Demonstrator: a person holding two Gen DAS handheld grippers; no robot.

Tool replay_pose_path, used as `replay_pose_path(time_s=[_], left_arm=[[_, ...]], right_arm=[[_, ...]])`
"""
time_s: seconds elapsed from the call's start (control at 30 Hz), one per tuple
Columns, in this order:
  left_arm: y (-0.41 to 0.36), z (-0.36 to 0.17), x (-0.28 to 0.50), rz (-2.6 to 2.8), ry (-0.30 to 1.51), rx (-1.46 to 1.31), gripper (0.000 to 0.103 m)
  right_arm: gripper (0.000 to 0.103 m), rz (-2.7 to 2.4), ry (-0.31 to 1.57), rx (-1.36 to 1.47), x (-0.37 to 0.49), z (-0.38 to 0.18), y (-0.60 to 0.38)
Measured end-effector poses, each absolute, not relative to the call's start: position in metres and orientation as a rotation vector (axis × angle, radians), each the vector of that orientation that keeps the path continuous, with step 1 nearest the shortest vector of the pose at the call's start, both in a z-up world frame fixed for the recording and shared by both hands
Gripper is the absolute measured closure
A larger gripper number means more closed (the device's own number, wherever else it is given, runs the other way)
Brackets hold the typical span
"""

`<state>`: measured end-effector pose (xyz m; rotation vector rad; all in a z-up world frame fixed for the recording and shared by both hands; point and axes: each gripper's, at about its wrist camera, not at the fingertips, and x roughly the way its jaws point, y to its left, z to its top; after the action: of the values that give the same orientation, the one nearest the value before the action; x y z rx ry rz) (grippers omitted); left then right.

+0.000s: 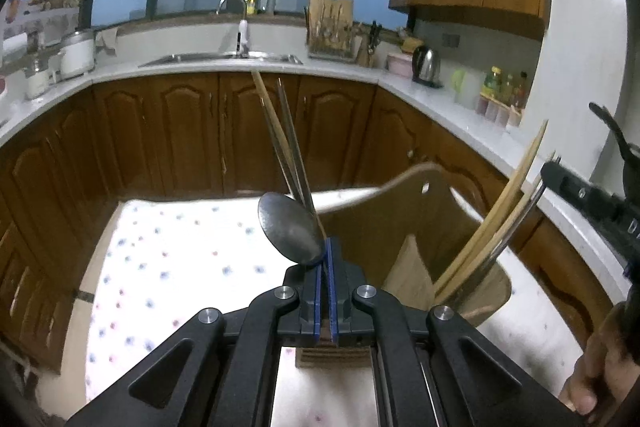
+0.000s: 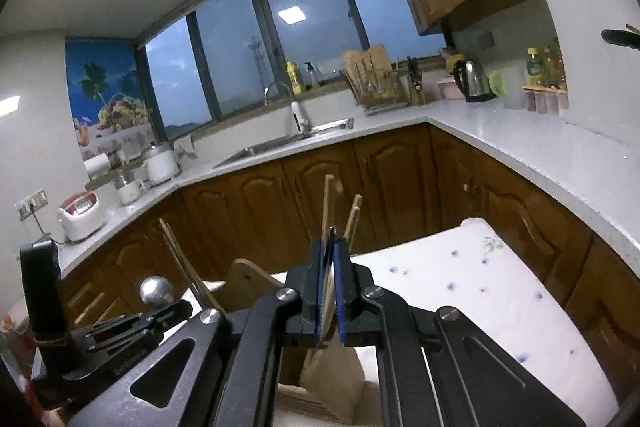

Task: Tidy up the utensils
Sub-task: 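Lower the chopstick and spoon into the holder and open both tools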

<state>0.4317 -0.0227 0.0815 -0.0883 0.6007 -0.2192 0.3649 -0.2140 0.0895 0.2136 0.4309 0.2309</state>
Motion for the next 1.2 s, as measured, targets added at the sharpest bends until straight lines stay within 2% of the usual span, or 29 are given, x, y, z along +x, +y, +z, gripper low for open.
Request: replay_pose_path(time_s=[0.97, 1.07, 1.1, 1.2], left_arm=[[-0.022, 0.081, 0.427, -0.222, 0.618, -0.076, 0.1], [-0.023, 0.081, 0.426, -0.226, 0.625, -0.077, 0.096], [-0.023, 0.082, 0.426, -0.233, 0.63, -0.08, 0.093], [-0.024, 0.086, 0.421, -0.241, 0.631, -0.084, 0.086]], right_arm=[[0.097, 0.247, 0.463, 0.232, 0.37, 0.087, -0.22], [0.097, 0.248, 0.465, 0.232, 0.369, 0.087, -0.221], [0.092, 0.249, 0.465, 0.233, 0.369, 0.087, -0.221], [0.09, 0.243, 0.461, 0.241, 0.366, 0.088, -0.223]])
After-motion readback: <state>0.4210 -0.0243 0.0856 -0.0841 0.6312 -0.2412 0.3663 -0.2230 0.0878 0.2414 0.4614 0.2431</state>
